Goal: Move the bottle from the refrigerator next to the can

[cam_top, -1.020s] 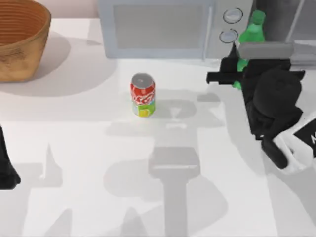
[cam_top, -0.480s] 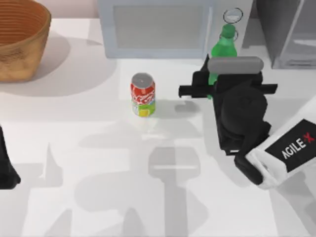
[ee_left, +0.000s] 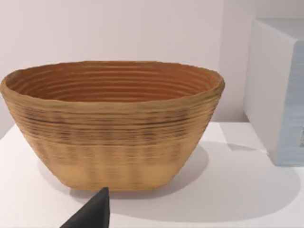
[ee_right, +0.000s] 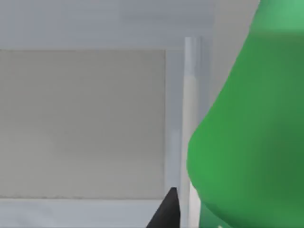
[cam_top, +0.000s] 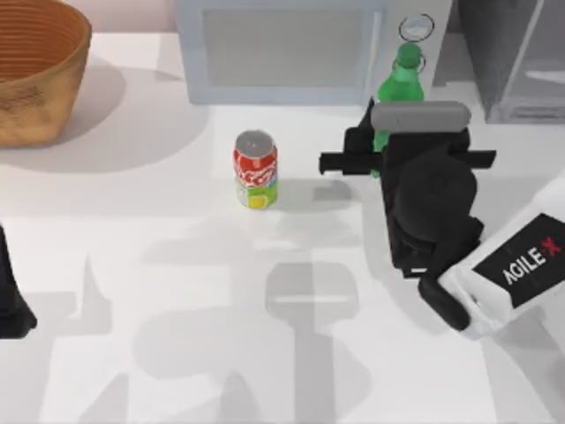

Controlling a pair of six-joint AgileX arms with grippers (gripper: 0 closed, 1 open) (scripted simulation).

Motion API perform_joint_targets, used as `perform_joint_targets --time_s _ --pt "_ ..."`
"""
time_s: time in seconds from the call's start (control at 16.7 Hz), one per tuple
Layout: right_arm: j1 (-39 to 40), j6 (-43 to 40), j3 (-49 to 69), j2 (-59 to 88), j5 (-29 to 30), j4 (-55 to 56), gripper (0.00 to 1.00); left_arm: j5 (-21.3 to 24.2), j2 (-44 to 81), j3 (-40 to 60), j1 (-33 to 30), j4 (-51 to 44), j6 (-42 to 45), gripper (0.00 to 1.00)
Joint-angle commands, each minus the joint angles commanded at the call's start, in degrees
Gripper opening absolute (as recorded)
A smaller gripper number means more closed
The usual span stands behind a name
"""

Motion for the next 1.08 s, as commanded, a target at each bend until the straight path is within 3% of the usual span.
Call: perform_joint_targets --time_s 0.66,1.08 --pt "0.00 0.00 0.00 0.00 0.00 0.00 0.98 0.00 0.00 0.00 0.00 0.00 0.00 1.00" --pt "0.00 0.00 0.00 0.00 0.00 0.00 1.00 0.00 0.00 0.00 0.00 0.00 0.00 1.00"
